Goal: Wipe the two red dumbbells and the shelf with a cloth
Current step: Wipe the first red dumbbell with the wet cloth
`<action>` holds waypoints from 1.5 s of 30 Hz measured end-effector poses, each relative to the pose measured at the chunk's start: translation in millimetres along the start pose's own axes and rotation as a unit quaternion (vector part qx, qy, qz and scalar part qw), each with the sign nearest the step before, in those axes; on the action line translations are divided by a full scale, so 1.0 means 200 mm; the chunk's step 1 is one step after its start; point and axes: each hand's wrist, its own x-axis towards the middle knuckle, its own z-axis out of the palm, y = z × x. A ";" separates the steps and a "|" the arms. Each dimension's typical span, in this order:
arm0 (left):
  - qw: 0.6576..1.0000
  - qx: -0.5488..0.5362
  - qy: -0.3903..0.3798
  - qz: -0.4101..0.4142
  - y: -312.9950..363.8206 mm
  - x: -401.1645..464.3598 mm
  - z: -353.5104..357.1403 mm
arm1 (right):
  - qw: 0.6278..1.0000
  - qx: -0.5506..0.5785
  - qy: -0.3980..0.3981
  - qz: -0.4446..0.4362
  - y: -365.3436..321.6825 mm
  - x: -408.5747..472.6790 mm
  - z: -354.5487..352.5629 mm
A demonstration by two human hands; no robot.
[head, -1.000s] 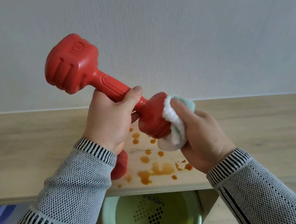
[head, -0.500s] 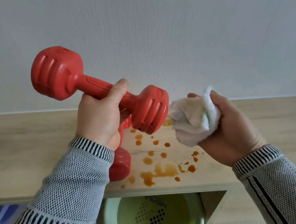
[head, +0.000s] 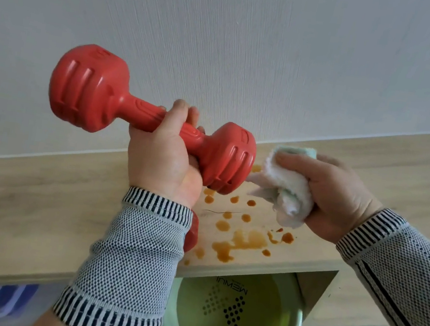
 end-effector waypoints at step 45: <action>0.996 0.064 -0.013 0.068 -0.03 -0.09 0.04 | 0.995 -0.082 0.056 0.003 0.00 0.01 0.09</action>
